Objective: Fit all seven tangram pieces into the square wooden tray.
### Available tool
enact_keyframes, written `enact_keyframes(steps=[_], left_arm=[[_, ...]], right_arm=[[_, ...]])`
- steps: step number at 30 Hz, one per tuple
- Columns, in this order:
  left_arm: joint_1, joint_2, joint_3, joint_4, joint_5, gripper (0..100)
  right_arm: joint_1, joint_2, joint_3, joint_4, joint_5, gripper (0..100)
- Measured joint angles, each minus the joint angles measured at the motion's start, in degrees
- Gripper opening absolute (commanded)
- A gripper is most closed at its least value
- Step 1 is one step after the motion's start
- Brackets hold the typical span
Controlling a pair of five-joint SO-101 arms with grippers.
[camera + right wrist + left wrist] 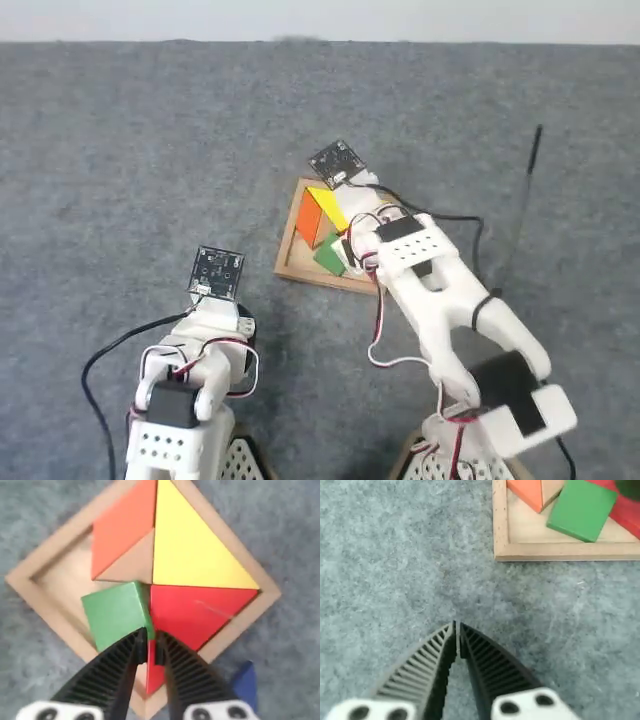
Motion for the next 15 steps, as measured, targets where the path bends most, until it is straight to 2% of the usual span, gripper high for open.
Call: enact_keyframes(steps=[15], left_arm=[[0.0,0.0,0.0,0.0,0.0,1]], right_arm=[[-0.26,3.08,0.0,-2.2,-0.53,2.8]])
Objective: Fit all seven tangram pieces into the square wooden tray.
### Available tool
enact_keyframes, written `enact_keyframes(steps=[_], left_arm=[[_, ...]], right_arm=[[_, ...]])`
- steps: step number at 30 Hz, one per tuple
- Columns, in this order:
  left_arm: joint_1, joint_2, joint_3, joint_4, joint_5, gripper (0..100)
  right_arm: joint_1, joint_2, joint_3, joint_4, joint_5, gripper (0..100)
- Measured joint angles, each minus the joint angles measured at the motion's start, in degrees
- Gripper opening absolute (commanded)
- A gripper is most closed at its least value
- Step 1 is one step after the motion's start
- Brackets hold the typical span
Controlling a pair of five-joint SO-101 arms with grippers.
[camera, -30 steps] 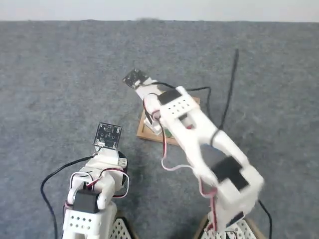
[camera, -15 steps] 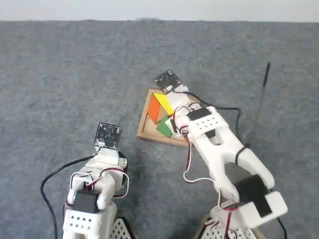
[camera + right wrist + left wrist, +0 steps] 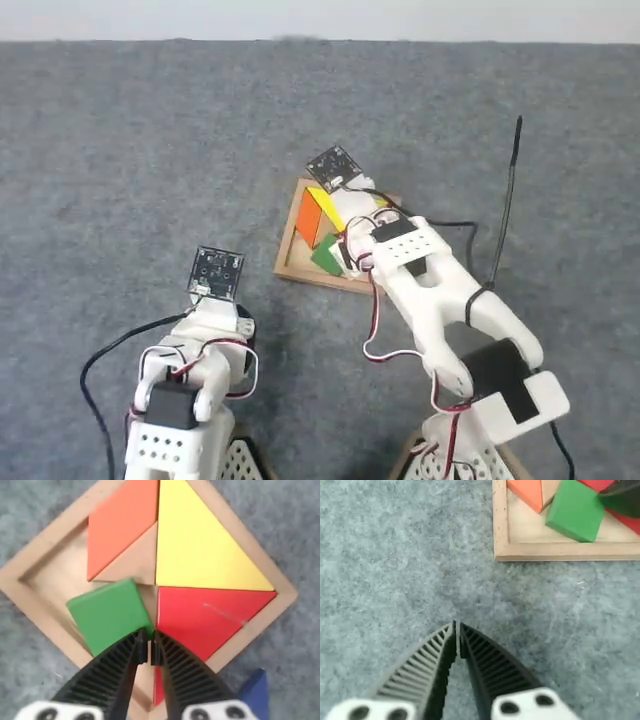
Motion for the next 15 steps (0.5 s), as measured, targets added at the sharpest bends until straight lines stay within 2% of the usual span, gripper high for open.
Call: enact_keyframes(steps=[6,15], left_arm=[[0.0,0.0,0.0,0.0,0.0,1],[0.0,0.0,0.0,0.0,0.0,1]], right_arm=[[-0.18,-4.48,0.09,-0.62,-3.96,2.8],[-8.53,-4.84,0.62,-3.87,-5.54,2.8]])
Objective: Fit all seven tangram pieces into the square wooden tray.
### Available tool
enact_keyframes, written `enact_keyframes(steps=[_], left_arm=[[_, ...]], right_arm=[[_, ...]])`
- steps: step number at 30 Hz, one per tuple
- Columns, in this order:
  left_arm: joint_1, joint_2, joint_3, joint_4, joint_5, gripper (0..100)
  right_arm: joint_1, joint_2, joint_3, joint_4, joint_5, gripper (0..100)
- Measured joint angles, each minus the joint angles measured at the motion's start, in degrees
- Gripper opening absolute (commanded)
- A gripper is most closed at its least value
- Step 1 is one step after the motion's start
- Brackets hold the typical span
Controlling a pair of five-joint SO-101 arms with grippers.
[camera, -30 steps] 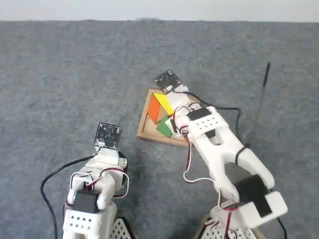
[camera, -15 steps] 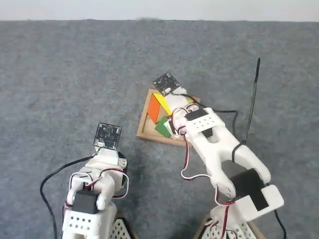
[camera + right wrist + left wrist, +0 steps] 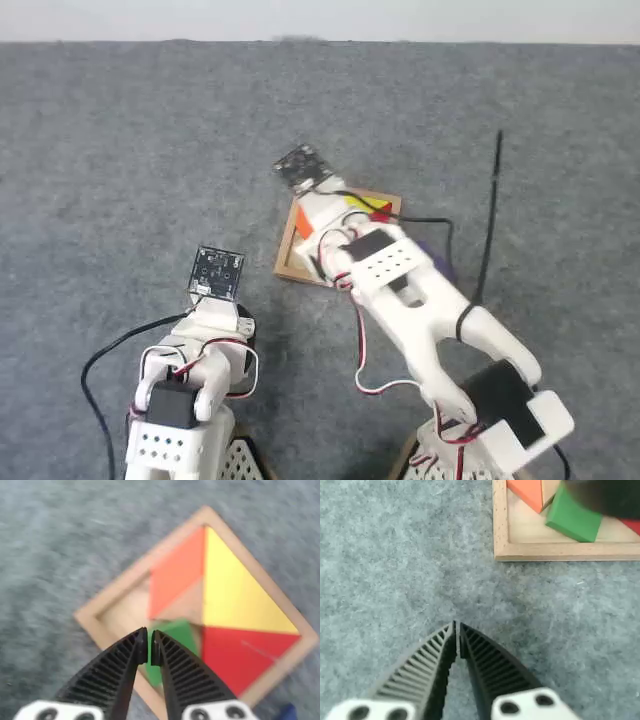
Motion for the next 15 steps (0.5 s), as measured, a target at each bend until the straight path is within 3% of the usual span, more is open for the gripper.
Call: enact_keyframes(steps=[15], left_arm=[[0.0,0.0,0.0,0.0,0.0,1]], right_arm=[[1.41,9.85,-2.73,-3.6,-0.18,2.8]])
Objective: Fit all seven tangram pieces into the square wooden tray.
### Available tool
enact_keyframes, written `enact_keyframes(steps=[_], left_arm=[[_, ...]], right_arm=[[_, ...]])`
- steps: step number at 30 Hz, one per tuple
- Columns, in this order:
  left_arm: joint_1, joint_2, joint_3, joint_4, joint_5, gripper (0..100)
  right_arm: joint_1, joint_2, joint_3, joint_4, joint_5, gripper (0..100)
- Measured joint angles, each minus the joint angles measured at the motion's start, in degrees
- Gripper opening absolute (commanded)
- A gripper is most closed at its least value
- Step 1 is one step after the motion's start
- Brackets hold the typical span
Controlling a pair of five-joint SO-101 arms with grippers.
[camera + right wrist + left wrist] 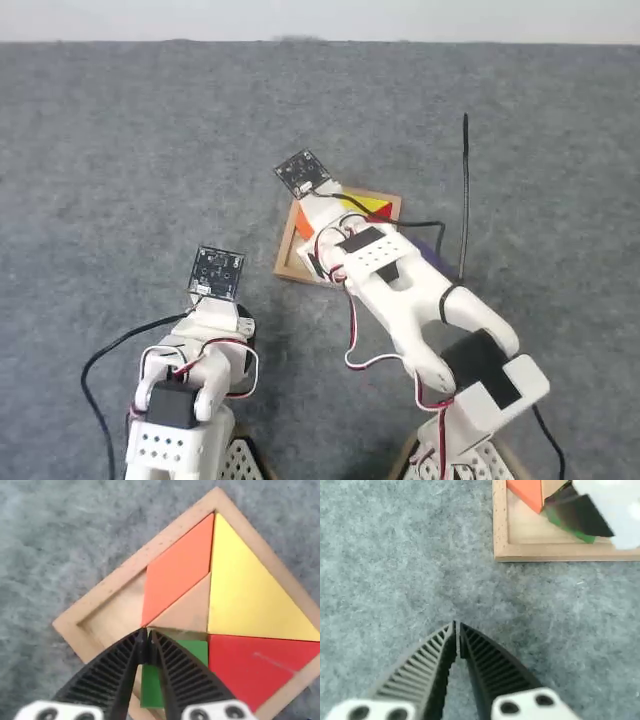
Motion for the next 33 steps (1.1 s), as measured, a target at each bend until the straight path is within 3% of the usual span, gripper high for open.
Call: enact_keyframes(steps=[7,17,33], left_arm=[[0.0,0.0,0.0,0.0,0.0,1],[0.0,0.0,0.0,0.0,0.0,1],[0.0,0.0,0.0,0.0,0.0,1]], right_arm=[[0.18,-2.02,0.35,0.26,0.0,2.8],[0.7,-21.89,12.92,1.76,-0.18,2.3],[4.75,-7.65,8.7,3.96,2.99,2.2]])
